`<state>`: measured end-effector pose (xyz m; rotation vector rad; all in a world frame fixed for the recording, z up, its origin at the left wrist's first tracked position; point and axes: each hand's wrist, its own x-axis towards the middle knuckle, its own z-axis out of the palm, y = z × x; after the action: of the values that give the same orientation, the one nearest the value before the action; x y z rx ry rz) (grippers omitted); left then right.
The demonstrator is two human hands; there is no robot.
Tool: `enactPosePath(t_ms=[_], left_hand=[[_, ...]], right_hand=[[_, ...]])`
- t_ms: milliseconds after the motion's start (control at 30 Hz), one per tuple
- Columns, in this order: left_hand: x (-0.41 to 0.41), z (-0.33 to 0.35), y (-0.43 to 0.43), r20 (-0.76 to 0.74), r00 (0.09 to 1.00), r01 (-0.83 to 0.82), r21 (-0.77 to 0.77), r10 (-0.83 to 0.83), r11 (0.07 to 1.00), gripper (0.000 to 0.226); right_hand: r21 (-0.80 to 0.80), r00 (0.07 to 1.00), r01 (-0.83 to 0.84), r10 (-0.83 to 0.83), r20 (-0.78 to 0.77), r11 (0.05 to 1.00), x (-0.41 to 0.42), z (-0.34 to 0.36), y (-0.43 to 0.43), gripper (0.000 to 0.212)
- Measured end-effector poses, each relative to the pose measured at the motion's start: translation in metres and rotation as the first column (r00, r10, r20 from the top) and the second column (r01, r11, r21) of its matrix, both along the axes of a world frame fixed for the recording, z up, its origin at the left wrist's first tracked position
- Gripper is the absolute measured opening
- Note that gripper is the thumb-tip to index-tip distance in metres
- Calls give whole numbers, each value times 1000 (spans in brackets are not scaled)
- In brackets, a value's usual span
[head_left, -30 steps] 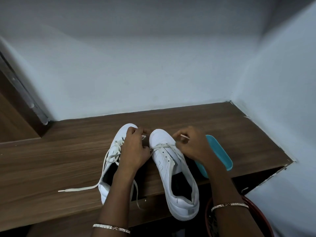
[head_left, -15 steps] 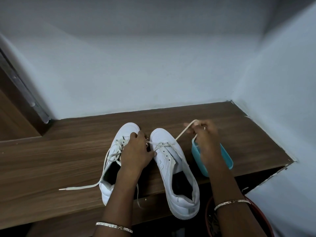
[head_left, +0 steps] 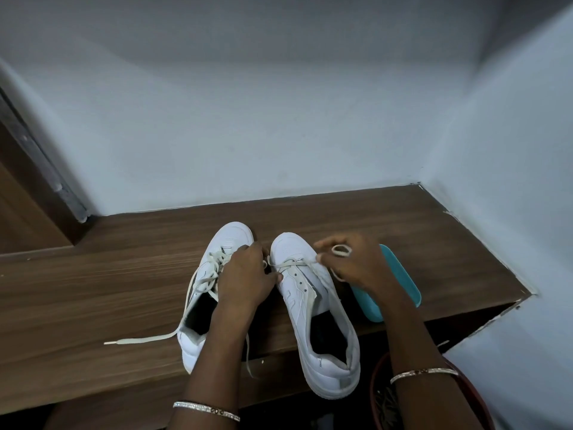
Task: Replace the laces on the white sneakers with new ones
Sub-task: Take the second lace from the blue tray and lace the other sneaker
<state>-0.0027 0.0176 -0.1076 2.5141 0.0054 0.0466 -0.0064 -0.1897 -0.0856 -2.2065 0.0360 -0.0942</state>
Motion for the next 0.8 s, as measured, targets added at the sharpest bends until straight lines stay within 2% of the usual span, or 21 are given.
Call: enactPosePath(t_ms=[67,100,167,233,333,400,467,500,567,633,667,700,733,800], left_hand=[[0,0,0,4,1000,-1,8,1,1000,43],[0,0,0,6,1000,-4,14,4,1000,43],[-1,1,0,6,1000,-15,15,15,1000,44],[-1,1,0,3,1000,-22,18,22,1000,47],[-2,2,0,-10,1000,-27,25,27,999,48],[-2,2,0,-14,999,-30,26,31,999,50],[-2,2,0,-17,999,-30,32,30,999,52],[-2,2,0,-19,999,-29,36,29,999,52],[-2,1,0,-24,999,-31,42,32,999,53],[-1,1,1,-23,999,-33,42,34,999,52],[-1,1,1,-24,999,-33,39,34,999,51],[-1,1,1,-25,999,-32,34,33,999,50],[-1,0,1,-25,999,-31,27,32,999,49],[0,0,1,-22,999,-28,18,28,999,46]], right_hand=[[-192,994,-101,91,-60,976,4,-8,6,13],[-236,993,-113,101,-64,965,6,-9,9,9],[-257,995,-87,73,-63,962,9,-12,11,3],[-268,996,-27,2,-91,963,8,-13,10,9],[-181,987,148,-157,-39,972,9,-13,8,14],[15,954,294,-295,46,956,10,-8,3,16],[293,897,415,-442,29,862,11,-3,-4,14],[439,875,448,-484,-35,779,11,1,-8,14],[694,854,469,-481,-199,546,9,7,-15,16],[808,842,471,-453,-292,354,7,9,-19,21],[816,837,480,-448,-315,322,6,10,-21,20],[805,837,488,-444,-321,337,5,10,-22,15],[773,846,489,-437,-306,404,4,11,-21,12],[626,894,436,-391,-219,647,1,13,-18,15]])
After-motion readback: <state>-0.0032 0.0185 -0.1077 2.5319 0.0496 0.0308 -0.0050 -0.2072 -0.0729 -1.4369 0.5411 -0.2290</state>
